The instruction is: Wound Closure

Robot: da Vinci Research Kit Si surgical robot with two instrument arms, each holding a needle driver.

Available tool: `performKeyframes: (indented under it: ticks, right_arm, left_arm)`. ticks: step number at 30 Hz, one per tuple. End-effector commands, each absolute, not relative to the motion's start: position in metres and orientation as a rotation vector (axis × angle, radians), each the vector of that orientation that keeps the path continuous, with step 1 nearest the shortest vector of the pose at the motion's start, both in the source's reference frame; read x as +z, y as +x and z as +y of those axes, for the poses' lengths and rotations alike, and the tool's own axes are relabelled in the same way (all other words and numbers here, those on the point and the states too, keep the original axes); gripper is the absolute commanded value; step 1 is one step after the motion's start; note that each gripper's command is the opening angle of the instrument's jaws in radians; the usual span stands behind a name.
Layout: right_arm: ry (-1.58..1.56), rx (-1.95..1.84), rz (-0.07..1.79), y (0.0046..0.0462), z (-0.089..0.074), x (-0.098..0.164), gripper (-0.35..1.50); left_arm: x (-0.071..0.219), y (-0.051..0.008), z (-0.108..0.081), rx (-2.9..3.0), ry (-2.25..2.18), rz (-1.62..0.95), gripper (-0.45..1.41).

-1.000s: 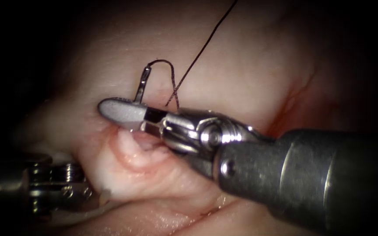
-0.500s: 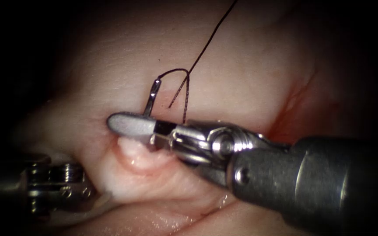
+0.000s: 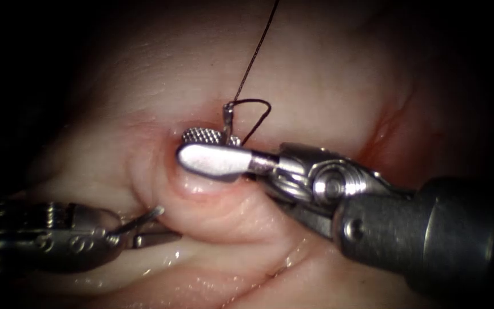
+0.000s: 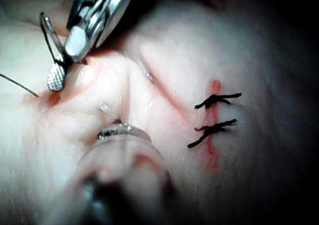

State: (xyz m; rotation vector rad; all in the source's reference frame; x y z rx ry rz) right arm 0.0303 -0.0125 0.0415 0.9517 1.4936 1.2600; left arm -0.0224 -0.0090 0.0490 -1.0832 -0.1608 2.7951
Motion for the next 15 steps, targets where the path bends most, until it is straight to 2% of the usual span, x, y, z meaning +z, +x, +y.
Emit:
performKeyframes:
  ticks: [1,5,8,15]
  right_arm:
    - [0.915,1.235,1.493,0.0310,-0.0122,0.0423,1.48]
    - [0.821,1.149,1.469,0.0312,-0.0123,0.0424,1.45]
    - [0.715,1.075,1.437,0.0311,-0.0123,0.0423,1.33]
    - [0.543,1.065,1.412,0.0296,-0.0109,0.0426,1.33]
  left_arm:
    - [0.0494,-0.0227,-0.0087,2.797,-1.092,-0.158,-0.35]
    - [0.0498,-0.0221,-0.0083,2.800,-1.098,-0.162,-0.37]
    - [0.0502,-0.0216,-0.0081,2.804,-1.095,-0.155,-0.37]
    - [0.0509,-0.0206,-0.0073,2.779,-1.133,-0.125,-0.37]
